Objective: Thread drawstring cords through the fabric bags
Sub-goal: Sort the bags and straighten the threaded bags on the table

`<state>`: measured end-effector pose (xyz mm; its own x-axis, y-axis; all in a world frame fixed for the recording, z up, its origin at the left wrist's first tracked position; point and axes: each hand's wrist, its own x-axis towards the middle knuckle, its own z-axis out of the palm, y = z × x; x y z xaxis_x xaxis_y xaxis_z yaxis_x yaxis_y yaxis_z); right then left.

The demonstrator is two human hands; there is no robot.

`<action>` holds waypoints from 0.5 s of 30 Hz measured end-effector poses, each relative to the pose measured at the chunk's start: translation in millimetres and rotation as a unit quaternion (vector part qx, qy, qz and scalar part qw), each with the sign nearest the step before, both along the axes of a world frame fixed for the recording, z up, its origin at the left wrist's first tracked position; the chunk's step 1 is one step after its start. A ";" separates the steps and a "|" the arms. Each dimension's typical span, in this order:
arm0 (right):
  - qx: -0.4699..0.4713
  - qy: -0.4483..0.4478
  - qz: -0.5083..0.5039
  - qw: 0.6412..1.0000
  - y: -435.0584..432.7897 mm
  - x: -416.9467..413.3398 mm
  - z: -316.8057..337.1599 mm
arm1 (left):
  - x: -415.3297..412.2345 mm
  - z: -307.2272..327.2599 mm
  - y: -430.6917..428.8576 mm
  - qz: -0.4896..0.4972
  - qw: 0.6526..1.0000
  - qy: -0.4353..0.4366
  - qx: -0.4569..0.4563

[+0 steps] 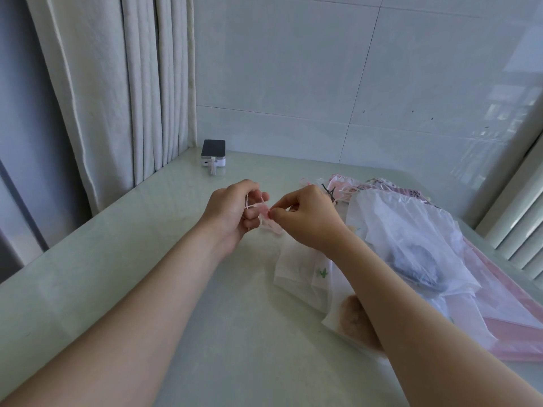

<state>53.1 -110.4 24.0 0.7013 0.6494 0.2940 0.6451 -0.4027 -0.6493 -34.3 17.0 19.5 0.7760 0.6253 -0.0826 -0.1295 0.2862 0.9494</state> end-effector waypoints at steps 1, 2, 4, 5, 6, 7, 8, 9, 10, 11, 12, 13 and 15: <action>0.002 0.010 0.008 1.000 -1.3 -0.3 1.0 | -0.6 0.5 0.5 -0.011 1.000 0.003 -0.007; 0.002 0.018 0.012 1.000 -2.3 -0.4 1.7 | -1.4 0.5 0.9 -0.019 1.000 0.012 -0.001; 0.007 0.019 0.002 1.000 -3.8 0.0 4.6 | -2.2 -0.3 1.9 -0.032 0.998 0.042 0.038; 0.018 0.020 -0.009 1.000 -4.4 0.7 6.4 | -2.6 -0.6 2.0 -0.041 0.996 0.055 0.061; 0.030 0.026 -0.014 0.999 -4.9 1.6 7.7 | -2.7 -1.2 1.5 -0.049 0.993 0.067 0.085; 0.039 0.033 -0.011 0.999 -5.4 1.8 8.9 | -2.9 -1.7 0.9 -0.057 0.990 0.076 0.107; 0.043 0.038 0.000 0.998 -5.4 1.5 9.4 | -3.1 -1.9 -0.2 -0.063 0.987 0.080 0.124; 0.044 0.041 0.012 0.998 -5.0 0.3 8.8 | -3.2 -2.3 -1.1 -0.071 0.985 0.080 0.135; 0.045 0.040 0.024 0.998 -4.3 -1.0 7.7 | -3.2 -2.8 -1.7 -0.078 0.983 0.078 0.148; 0.048 0.039 0.034 0.998 -3.8 -2.5 6.5 | -2.8 -3.6 -1.8 -0.083 0.979 0.079 0.167; 0.053 0.038 0.041 0.997 -3.3 -3.0 5.1 | -2.3 -4.5 -1.8 -0.085 0.974 0.084 0.191; 0.058 0.043 0.043 0.996 -3.2 -2.8 4.2 | -1.8 -5.8 -1.2 -0.084 0.968 0.091 0.220; 0.072 0.067 0.046 0.994 -5.0 -2.0 4.7 | -0.9 -7.5 -1.5 -0.081 0.953 0.102 0.275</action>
